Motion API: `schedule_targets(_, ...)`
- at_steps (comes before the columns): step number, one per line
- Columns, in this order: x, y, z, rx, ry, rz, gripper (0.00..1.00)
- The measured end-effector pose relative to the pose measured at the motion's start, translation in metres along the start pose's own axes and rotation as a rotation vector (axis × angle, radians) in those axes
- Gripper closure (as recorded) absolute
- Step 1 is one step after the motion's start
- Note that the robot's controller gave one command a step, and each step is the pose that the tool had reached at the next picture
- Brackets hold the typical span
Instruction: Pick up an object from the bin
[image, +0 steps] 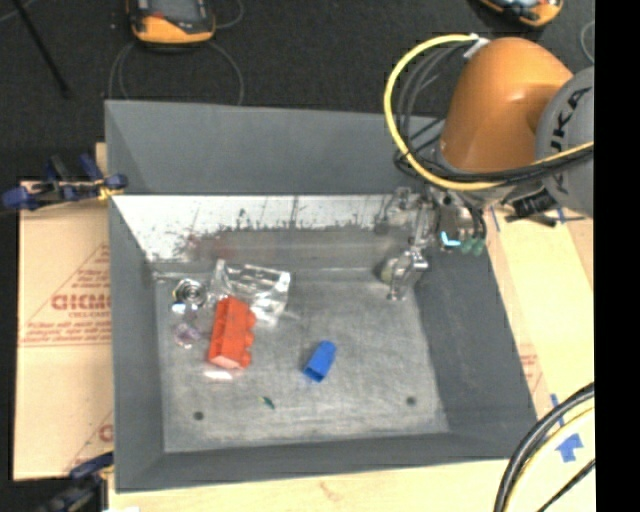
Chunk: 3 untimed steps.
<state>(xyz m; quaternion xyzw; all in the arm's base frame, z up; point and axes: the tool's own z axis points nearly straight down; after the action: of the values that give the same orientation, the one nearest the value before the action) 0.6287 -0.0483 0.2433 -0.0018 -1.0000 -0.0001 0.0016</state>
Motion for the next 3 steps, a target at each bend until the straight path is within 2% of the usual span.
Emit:
schedule_targets(1,0.027,0.037,0.171,-0.001,-0.014,0.011,0.0)
schedule_targets(2,0.089,0.074,0.168,-0.001,-0.024,0.007,0.0)
schedule_targets(3,0.087,0.073,0.166,-0.001,-0.025,0.006,1.0)
